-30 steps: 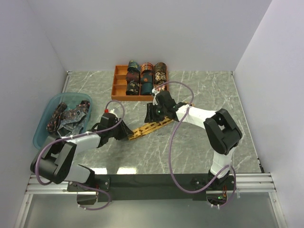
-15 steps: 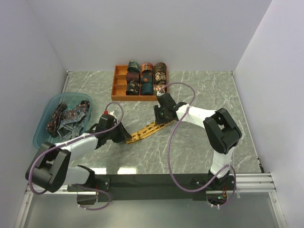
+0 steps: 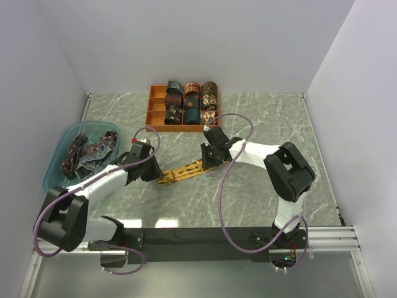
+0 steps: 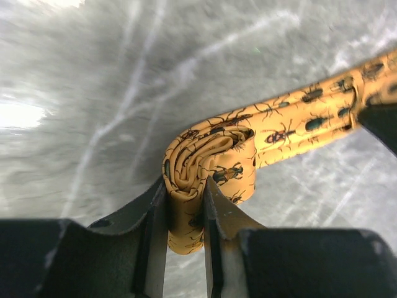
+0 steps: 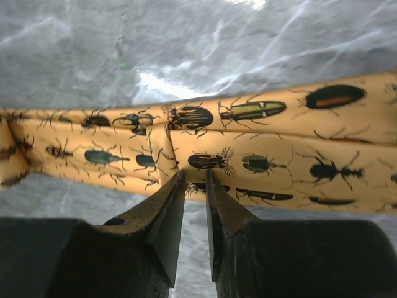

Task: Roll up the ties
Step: Roll the tie

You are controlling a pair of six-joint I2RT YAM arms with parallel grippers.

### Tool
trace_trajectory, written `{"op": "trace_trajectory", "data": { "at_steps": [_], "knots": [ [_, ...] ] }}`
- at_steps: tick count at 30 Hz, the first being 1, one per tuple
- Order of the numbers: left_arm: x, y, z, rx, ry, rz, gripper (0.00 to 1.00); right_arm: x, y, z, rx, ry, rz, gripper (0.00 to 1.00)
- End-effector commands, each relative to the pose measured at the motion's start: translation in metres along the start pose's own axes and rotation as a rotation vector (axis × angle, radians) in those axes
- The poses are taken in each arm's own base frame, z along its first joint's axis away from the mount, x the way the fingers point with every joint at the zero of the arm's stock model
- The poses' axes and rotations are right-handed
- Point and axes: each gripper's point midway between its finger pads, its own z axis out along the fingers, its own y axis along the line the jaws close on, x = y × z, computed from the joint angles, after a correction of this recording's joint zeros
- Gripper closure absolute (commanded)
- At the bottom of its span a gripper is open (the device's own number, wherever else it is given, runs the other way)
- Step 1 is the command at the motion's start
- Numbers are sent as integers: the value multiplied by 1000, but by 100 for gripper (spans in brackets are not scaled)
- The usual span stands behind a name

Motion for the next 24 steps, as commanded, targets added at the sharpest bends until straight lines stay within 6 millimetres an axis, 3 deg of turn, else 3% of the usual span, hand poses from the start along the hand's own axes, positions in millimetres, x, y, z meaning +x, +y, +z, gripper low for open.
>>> {"op": "trace_trajectory", "data": {
  "at_steps": [1,6,13,20,24],
  "knots": [
    [-19,22,-8,-154,-47,64,99,27,7,-4,-19,74,44,72],
    [-39,38,-17,-294,-82,124,99,37,19,-4,-26,81,66,71],
    [-55,25,-27,-292,-63,277,99,37,36,2,-66,80,63,71],
    [-47,9,-26,-182,-12,374,99,34,35,5,-67,66,48,70],
    [-43,12,-25,-184,15,385,99,32,33,4,-60,50,47,71]
  ]
}}
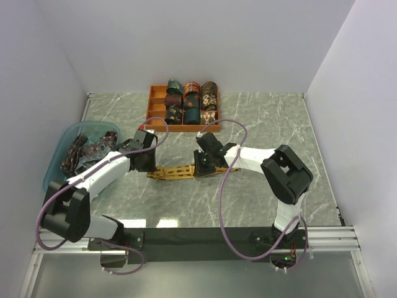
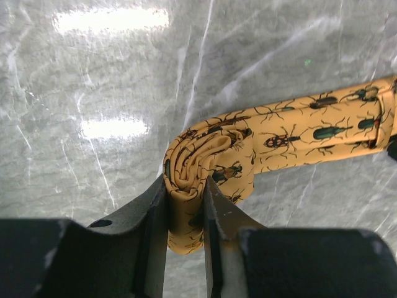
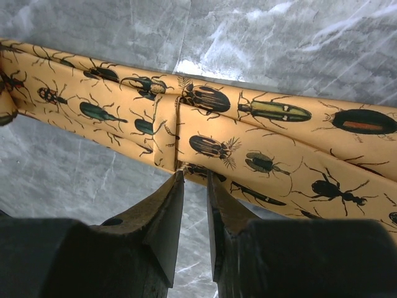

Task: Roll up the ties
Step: Roll the tie

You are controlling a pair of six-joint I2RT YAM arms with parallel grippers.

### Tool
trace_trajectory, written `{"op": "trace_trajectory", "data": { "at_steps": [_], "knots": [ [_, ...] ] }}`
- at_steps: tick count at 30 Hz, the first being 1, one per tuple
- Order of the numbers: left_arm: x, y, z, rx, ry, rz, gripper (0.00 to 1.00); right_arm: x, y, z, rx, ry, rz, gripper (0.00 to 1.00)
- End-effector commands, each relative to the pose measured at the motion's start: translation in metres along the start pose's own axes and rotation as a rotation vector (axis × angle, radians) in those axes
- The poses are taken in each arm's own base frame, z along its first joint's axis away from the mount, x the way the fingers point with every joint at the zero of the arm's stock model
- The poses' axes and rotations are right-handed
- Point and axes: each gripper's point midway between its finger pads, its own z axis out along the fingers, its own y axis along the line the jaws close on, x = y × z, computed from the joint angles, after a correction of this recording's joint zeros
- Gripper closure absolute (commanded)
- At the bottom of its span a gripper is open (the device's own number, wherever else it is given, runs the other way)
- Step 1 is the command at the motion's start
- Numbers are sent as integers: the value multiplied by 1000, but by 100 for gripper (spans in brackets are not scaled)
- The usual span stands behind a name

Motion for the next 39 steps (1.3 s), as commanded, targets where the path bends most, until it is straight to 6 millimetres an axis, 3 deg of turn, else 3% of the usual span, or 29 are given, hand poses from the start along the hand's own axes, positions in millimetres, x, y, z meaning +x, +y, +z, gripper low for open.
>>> {"op": "trace_trajectory", "data": {
  "at_steps": [1,6,13,21,23,31,36,39],
  "knots": [
    [-5,-3,-5,17,2,49,99,4,-13,3,40,-2,2,70],
    [-3,7,-1,-54,29,50,99,2,-12,0,39,-13,-2,69],
    [-1,-5,-2,-128,45,141,99,-1,-9,0,26,-25,-3,69],
    [-2,2,-9,-320,53,197,99,-4,-8,-2,21,-47,8,66],
    [0,9,-11,-380,66,186,99,-7,-5,-6,10,-66,14,64],
    [-2,0,-7,-456,70,218,99,-10,-3,-21,-9,-123,21,51],
    [-5,-5,-4,-509,67,270,99,-10,-6,-39,-7,-165,9,39],
    [-7,-6,-2,-555,63,290,99,-11,-11,-51,-2,-199,6,38]
  ]
}}
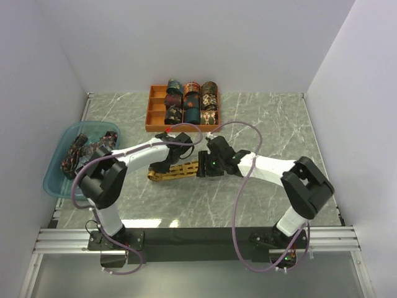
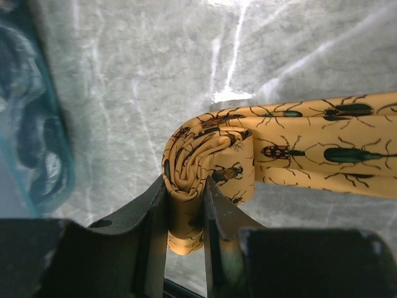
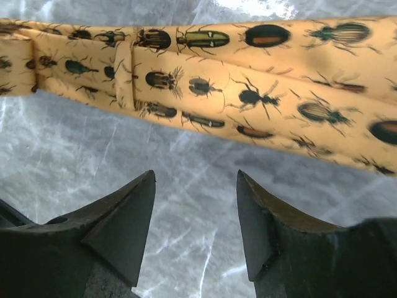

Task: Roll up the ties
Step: Roll the tie

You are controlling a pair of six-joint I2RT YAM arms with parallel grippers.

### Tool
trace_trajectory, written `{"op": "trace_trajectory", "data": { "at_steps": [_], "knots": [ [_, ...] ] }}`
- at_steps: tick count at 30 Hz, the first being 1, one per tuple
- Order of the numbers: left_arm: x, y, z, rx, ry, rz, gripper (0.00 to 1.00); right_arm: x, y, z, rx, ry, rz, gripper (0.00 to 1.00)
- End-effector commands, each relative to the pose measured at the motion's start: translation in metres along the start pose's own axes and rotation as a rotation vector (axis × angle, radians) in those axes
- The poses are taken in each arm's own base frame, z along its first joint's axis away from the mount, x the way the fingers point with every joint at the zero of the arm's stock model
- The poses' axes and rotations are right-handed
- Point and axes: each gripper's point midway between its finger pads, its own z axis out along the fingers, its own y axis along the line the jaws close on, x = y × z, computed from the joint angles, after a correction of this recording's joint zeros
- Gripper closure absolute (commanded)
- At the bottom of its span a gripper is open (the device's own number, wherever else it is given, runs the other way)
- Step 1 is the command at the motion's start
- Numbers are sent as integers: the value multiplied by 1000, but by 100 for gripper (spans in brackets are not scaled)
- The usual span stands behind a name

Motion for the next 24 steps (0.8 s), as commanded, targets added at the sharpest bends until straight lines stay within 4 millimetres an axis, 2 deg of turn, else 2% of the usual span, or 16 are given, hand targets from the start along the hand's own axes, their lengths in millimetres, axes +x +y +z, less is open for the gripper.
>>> {"op": "trace_trajectory", "data": {
  "at_steps": [1,4,6,12,16,18,24],
  "knots": [
    [-9,11,-5,-113,-21,12,99,-15,-4,-19,8,-91,-8,38],
    [-11,7,-4,-156,-15,45,99,-16,-12,-30,24,-126,-4,37],
    [-15,-1,-5,-154,-21,60,99,-12,-24,-32,46,-131,12,37],
    [-17,-15,-5,-181,-13,87,98,-8,-38,-43,38,-158,53,38],
    [-16,-27,0,-193,16,107,87,-10,-43,-47,36,-171,60,38],
    [-20,-33,-3,-187,13,111,82,-8,-46,-47,40,-167,64,38],
    [-25,-53,-8,-143,16,111,60,-5,-49,-45,30,-159,68,38]
  ]
}}
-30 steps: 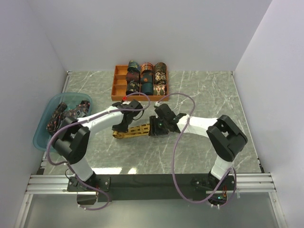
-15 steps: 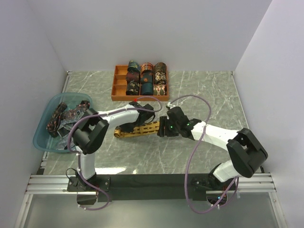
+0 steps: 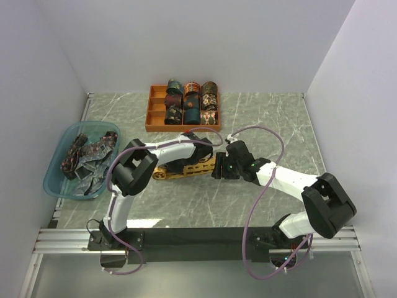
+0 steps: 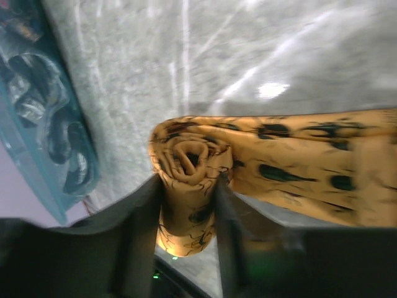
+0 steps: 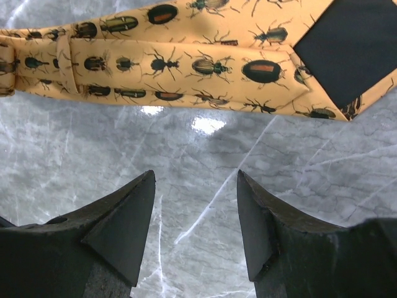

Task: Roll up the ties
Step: Roll the tie

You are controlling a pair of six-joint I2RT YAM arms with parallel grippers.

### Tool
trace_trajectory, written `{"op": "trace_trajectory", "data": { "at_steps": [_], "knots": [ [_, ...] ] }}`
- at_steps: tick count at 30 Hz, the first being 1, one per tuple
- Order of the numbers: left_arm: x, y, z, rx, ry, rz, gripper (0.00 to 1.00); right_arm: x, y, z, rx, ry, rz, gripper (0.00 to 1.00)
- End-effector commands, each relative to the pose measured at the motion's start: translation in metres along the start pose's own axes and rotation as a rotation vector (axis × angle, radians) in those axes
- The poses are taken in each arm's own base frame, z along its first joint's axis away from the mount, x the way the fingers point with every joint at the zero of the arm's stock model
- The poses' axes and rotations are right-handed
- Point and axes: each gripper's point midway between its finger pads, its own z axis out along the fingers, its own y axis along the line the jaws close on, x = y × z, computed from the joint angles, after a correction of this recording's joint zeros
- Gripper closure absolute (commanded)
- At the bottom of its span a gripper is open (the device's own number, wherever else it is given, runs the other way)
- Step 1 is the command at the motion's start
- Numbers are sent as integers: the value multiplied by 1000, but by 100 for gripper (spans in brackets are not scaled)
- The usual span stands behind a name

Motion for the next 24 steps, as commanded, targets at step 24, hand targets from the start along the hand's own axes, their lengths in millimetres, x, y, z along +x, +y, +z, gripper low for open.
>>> {"op": "trace_trajectory", "data": {
  "at_steps": [24],
  "knots": [
    [-35,-33,-57,367,-117,-261,33,-23,18,-9,-117,-88,-45,39]
  ]
}}
